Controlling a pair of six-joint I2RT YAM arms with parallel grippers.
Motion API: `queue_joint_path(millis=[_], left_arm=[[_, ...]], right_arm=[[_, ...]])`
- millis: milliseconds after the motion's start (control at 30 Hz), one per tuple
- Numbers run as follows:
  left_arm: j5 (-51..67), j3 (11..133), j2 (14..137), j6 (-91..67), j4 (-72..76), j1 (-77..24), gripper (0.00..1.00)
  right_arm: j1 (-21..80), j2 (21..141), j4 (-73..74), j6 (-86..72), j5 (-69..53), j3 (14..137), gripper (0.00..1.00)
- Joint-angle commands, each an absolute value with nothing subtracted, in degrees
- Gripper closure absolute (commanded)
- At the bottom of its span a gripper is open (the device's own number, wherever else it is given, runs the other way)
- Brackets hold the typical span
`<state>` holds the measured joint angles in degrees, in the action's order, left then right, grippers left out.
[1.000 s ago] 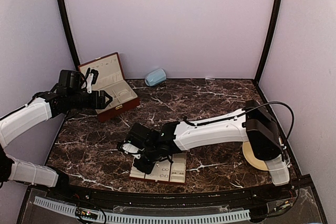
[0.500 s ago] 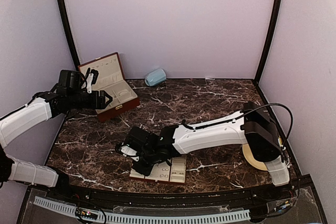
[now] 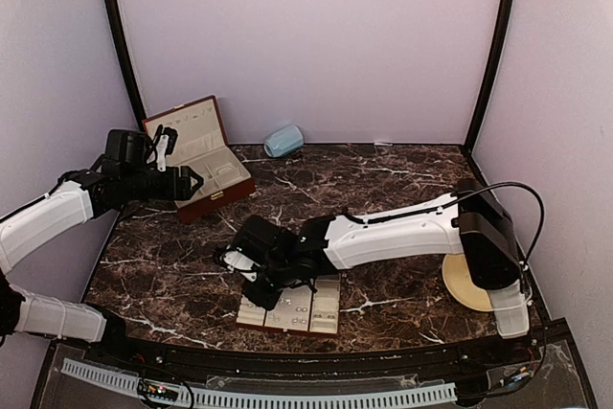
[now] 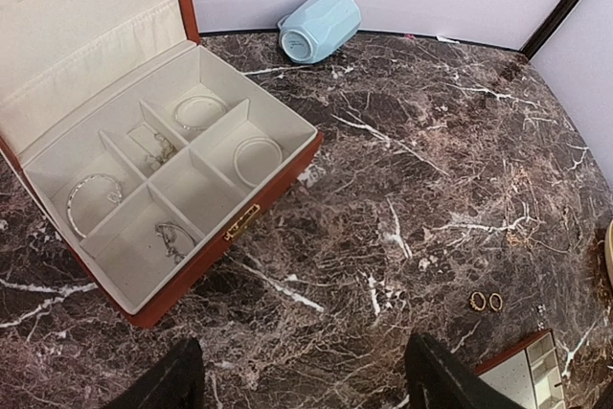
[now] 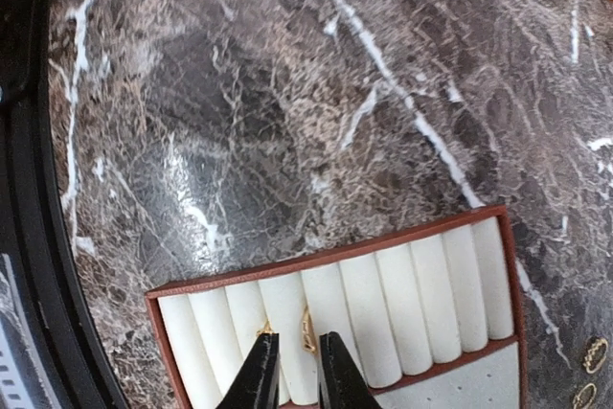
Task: Organize the mixed jewelry
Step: Adjust the ring on the ring tray, then pick up the ring from the center of the board.
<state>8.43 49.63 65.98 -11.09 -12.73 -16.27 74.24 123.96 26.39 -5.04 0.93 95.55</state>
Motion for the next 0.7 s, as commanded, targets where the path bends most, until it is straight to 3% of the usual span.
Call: queue_joint_path(millis=[0, 300, 667], left_arm=[[6.97, 47.30, 62.33, -10.67, -9.89, -15.99, 0.25], [7.60, 44.14, 56.13, -10.59, -3.74, -15.95, 0.14], [11.82, 51.97, 59.43, -12.96, 0.72, -16.00, 0.12]], right_arm=[[71.37, 116.54, 23.71, -7.58, -4.04, 94.19, 0.82], [64.57, 109.08, 20.07, -13.56, -2.52, 83.57, 0.78], [56.77, 116.51, 30.89, -13.89, 6.51, 87.33, 0.82]])
